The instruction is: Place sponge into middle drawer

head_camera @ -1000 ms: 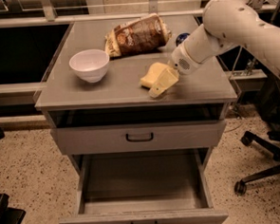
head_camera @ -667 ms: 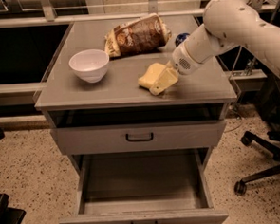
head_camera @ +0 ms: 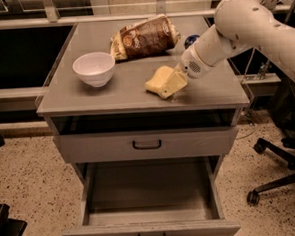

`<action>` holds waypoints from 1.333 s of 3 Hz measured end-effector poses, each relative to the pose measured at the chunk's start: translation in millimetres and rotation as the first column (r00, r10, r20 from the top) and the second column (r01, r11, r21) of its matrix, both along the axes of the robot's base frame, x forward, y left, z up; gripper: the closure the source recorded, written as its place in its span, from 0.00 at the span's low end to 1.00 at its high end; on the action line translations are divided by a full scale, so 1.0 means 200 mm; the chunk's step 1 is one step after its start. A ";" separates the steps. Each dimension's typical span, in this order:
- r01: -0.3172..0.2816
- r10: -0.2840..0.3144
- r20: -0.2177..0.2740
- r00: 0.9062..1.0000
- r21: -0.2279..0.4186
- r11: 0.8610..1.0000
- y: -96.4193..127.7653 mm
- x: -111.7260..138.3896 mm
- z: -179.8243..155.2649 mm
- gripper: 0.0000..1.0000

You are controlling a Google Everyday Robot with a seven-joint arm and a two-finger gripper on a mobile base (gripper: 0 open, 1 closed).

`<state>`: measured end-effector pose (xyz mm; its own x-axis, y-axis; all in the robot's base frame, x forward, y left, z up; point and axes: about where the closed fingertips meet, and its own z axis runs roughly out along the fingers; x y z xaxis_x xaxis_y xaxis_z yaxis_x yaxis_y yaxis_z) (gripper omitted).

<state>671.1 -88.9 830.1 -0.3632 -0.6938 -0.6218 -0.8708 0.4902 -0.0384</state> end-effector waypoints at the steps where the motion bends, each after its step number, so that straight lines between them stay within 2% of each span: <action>1: -0.022 0.023 -0.027 0.999 0.023 0.999 -0.01 -0.04 0.00 1.00; 2: -0.022 0.023 -0.027 0.999 0.023 0.999 -0.01 -0.04 0.01 1.00; 3: 0.016 -0.012 -0.058 0.998 0.067 0.998 -0.03 -0.21 0.03 1.00; 4: 0.161 -0.137 -0.139 0.981 0.177 0.971 -0.07 -0.63 0.21 1.00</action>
Offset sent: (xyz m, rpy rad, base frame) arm -0.1610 -0.0560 0.0316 0.2769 0.1421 -0.0917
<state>545.6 -103.5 872.3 -0.5367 -0.5018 -0.6783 -0.7794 0.6029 0.1707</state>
